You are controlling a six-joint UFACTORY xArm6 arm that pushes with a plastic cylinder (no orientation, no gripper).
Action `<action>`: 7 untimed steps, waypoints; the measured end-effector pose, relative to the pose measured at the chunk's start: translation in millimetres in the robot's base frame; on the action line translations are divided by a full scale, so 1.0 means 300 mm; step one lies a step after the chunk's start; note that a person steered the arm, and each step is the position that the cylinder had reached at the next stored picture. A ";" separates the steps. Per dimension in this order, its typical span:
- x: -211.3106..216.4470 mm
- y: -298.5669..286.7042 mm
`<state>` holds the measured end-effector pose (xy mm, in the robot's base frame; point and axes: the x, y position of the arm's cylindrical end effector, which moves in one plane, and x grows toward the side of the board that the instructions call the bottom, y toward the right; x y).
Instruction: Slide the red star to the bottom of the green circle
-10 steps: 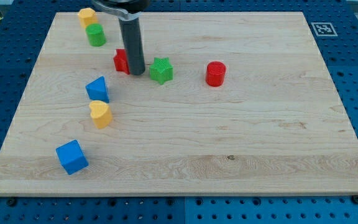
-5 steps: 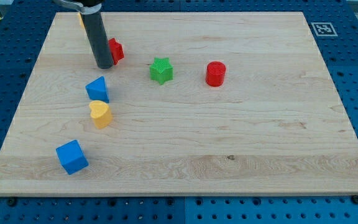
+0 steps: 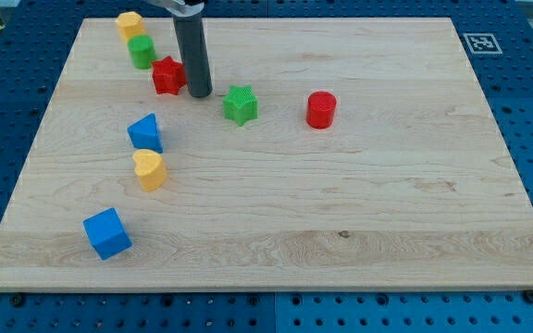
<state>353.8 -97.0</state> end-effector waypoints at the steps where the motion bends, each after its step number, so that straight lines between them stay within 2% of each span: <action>1: 0.000 -0.024; 3: -0.050 -0.039; 6: -0.052 -0.177; 7: -0.054 -0.137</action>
